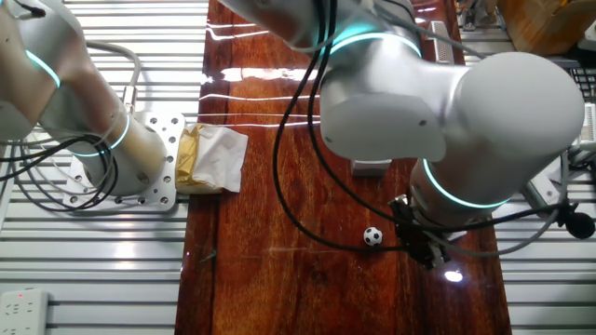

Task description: Push the soccer ball into the goal

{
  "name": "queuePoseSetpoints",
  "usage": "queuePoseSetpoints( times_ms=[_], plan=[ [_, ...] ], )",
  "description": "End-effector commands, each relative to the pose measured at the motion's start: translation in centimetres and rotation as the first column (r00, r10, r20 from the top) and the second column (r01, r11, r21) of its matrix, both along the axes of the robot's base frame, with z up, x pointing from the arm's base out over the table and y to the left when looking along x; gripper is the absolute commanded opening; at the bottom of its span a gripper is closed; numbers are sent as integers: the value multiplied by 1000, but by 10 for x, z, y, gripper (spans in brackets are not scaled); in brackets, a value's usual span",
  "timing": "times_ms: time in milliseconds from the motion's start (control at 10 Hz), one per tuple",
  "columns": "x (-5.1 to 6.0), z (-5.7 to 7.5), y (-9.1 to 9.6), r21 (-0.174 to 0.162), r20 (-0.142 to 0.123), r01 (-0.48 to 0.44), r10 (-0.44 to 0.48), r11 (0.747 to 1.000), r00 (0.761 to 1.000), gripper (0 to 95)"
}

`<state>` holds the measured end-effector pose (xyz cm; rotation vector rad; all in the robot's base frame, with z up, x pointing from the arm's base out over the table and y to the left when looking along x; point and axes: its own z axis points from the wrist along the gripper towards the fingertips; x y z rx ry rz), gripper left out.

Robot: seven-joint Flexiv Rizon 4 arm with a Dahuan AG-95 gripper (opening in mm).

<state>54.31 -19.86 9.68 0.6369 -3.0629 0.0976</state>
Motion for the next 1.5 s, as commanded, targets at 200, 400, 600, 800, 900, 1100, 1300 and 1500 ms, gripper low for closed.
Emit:
queuePoseSetpoints(
  times_ms=[200, 400, 600, 800, 900, 1100, 1300, 1500],
  plan=[
    [-3, 2, 0, 2, -1, -36, 36, 999, 999, 0],
    [-3, 2, 0, -1, -9, -62, 62, 998, 998, 0],
    [-3, 2, 0, -2, -12, -69, 69, 998, 998, 0],
    [-4, 1, 0, -1, -12, -75, 75, 997, 997, 0],
    [-5, 1, 0, -1, -11, -73, 73, 997, 997, 0],
    [-5, 2, -1, 5, -7, -71, 71, 997, 997, 0],
    [-5, 2, -1, 7, -3, -71, 71, 997, 997, 0],
    [-5, 2, -1, 15, -12, -102, 102, 995, 995, 0]
  ],
)
